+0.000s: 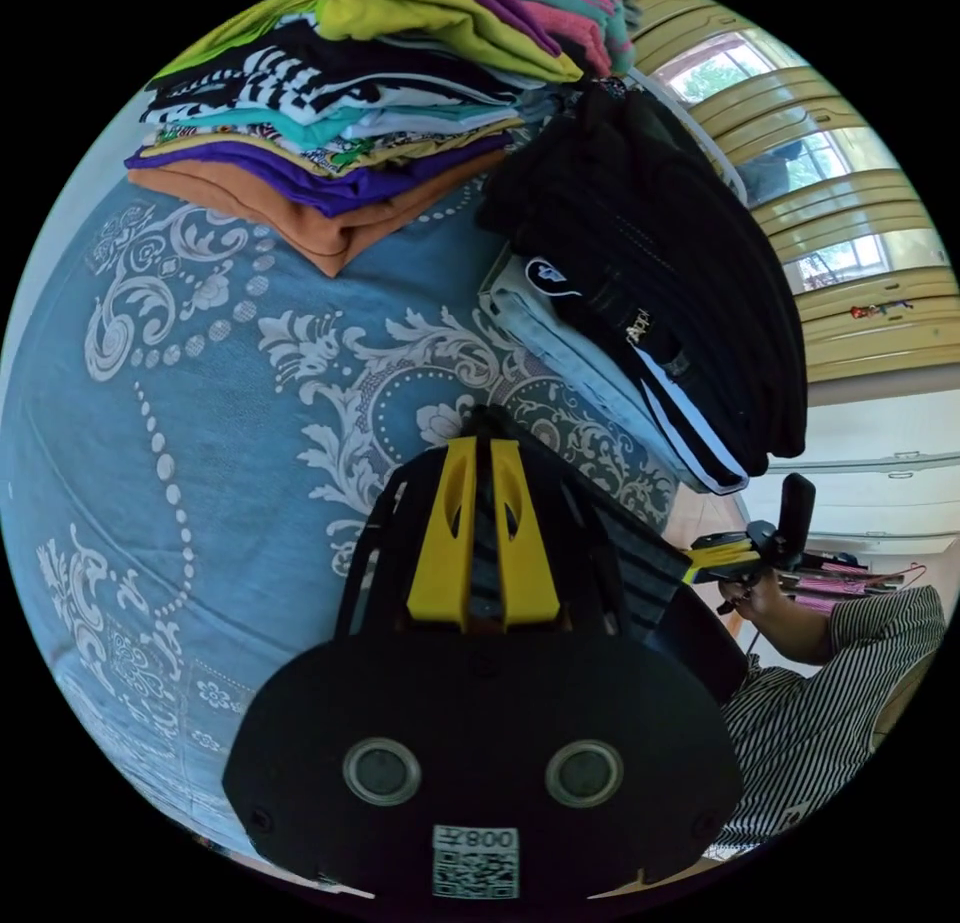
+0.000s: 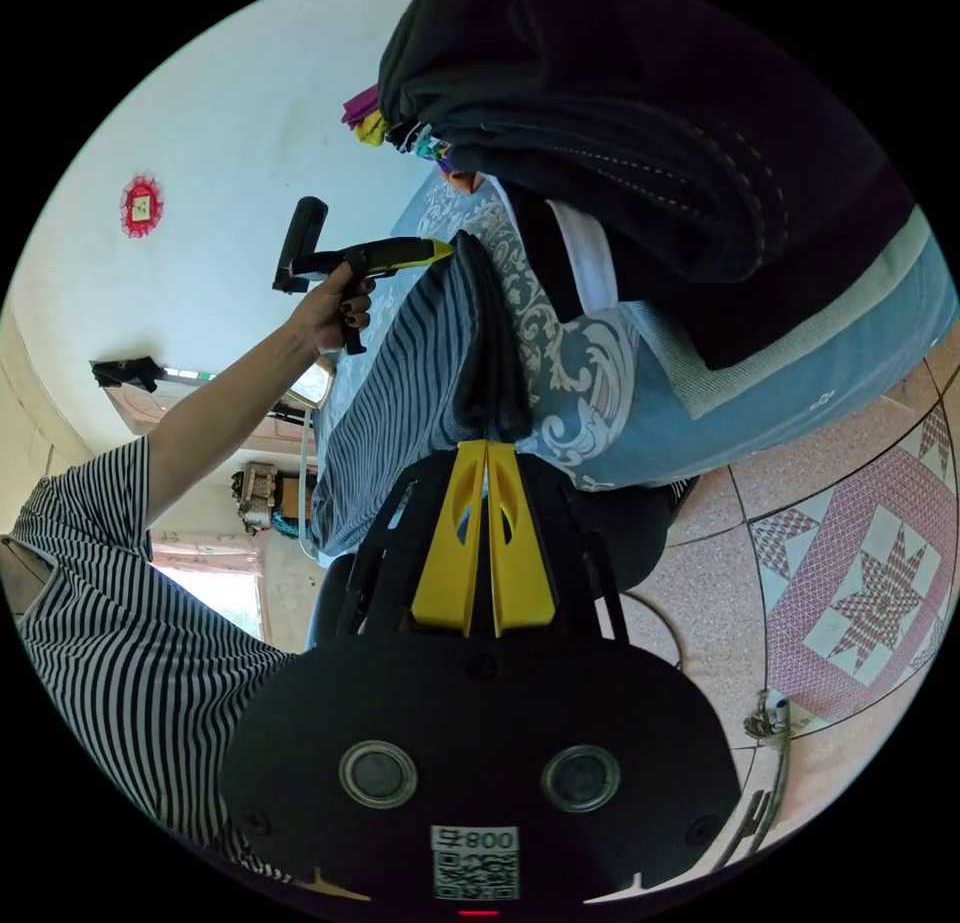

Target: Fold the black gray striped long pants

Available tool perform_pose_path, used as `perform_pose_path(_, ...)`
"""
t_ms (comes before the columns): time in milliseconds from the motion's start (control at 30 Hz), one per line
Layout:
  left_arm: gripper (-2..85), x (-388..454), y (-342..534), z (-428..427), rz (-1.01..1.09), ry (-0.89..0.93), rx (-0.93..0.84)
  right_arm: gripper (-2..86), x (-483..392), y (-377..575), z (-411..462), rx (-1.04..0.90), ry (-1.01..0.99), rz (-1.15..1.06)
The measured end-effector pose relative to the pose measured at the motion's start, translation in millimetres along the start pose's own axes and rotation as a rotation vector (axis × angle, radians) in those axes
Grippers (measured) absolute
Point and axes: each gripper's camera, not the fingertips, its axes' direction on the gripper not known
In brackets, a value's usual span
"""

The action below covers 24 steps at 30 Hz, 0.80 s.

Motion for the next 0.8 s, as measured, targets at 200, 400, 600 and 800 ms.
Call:
perform_pose_path(200,3.1,-1,-6,25,0.009,-0.034,-0.007,0.0,-27,2,5,-0.004,0.018,0.009)
perform_pose_path(400,3.3,-4,8,32,0.02,0.008,0.122,0.0,-98,8,-6,0.04,0.147,-0.131)
perform_pose_path(600,2.0,-1,44,50,0.043,0.042,0.245,0.0,-179,-1,21,0.023,0.317,-0.319)
perform_pose_path(800,0.6,-15,61,143,0.0,-0.053,0.062,0.0,-239,3,29,0.052,0.47,-0.379)
